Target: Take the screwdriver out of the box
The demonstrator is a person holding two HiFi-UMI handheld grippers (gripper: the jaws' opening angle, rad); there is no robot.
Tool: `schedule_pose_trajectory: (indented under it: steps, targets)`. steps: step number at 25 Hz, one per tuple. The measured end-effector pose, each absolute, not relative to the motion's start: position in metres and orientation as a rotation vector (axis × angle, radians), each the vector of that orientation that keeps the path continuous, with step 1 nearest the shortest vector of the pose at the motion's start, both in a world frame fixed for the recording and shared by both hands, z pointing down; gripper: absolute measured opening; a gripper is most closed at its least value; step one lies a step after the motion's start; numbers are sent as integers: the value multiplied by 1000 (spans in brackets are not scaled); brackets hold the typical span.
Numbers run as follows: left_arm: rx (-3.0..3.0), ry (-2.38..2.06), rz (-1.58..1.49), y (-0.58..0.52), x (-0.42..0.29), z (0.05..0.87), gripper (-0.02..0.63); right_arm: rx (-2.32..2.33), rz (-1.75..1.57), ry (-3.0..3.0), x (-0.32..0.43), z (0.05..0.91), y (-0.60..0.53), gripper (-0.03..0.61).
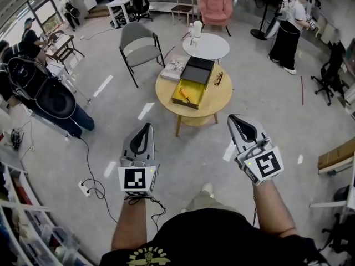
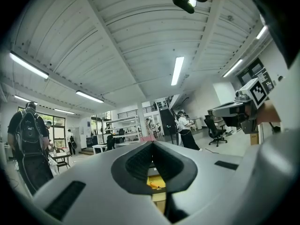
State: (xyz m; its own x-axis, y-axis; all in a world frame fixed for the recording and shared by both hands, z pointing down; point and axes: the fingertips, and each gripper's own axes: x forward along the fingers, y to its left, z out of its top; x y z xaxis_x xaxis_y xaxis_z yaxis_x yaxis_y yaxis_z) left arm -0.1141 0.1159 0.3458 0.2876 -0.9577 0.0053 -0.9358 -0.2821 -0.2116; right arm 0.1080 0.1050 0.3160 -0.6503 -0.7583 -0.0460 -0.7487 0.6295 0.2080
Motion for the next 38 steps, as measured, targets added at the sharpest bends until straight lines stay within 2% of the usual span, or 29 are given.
schedule_pose_trajectory:
  steps: [13,38]
  targets:
    - [-2433,1775,-240,40,-91,379,14,1268,-285,-2759,128,336,32,15]
    - [-2309,1860,-251,-34,-55,342,14,1205,-286,-2860,171,312,-55,15]
